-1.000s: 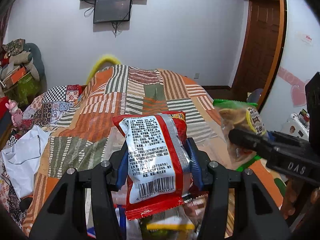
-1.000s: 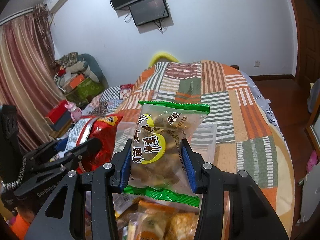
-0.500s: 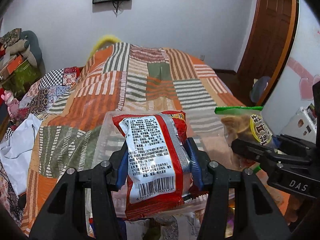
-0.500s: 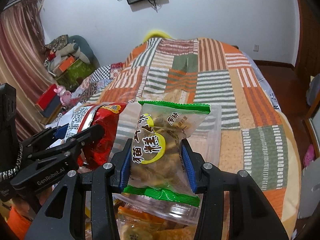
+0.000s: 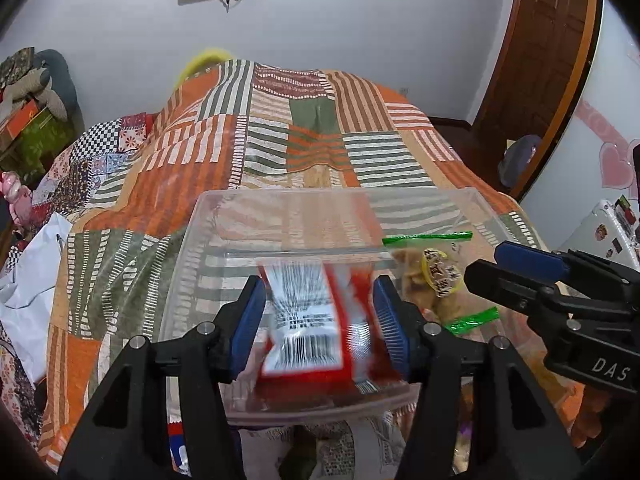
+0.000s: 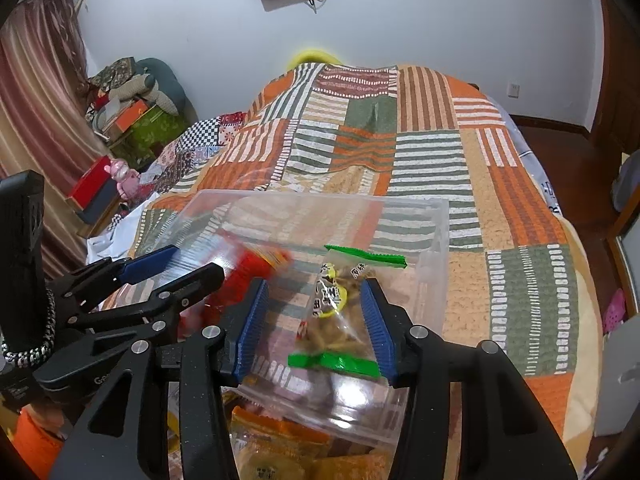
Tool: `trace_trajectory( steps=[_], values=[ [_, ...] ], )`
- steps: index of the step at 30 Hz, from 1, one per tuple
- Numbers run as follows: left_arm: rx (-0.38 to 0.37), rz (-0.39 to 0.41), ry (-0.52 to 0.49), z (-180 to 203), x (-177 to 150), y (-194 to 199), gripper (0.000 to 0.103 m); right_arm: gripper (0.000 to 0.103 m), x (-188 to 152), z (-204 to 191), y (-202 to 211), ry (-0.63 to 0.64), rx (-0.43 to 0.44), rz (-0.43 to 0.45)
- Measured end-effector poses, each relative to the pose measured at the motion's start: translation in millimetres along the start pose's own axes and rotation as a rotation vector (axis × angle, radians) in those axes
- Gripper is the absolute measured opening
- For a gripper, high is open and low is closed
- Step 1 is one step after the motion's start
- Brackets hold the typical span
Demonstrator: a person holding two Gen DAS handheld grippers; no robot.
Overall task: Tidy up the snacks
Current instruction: 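Lift both bags and lower them into the clear plastic box, opening both tools, then grasp the blue-and-white snack bag with the left tool while the right tool grasps a yellow biscuit pack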
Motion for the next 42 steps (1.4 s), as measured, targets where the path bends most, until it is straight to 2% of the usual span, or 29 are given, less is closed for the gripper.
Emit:
trace_trajectory(
  steps=[4, 12, 20, 24, 33, 42],
  values=[
    [0.000, 0.029, 0.002, -1, 1, 15, 0.064, 0.051, 0, 0, 9, -0.003, 0.000, 0.022],
    [0.013, 0.098, -0.012, -2, -2, 59, 0.069, 0.054, -4, -10, 40, 0.023, -0.014, 0.081],
    [0.049, 0.148, -0.047, -9, -22, 104, 0.080, 0.059, -16, -22, 68, 0.051, -0.019, 0.129],
    [0.065, 0.158, -0.053, -15, -37, 121, 0.082, 0.059, -25, -28, 76, 0.056, -0.016, 0.130],
    [0.079, 0.128, -0.013, -44, -71, 140, 0.082, 0.061, -51, -37, 84, 0.058, -0.017, 0.111],
    [0.045, 0.046, 0.014, -58, -100, 122, 0.082, 0.061, -78, -41, 66, 0.038, -0.013, 0.038]
  ],
)
Point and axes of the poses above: each gripper's, at about its wrist camera, not at the fingertips, and y roughly against the way its jaws point, z to its right, x to its top, the point moved 3 cm from there along -y, roughly the way its jaws point, and after that the axes turned 2 degrees about -z, right-handed, at the moved point
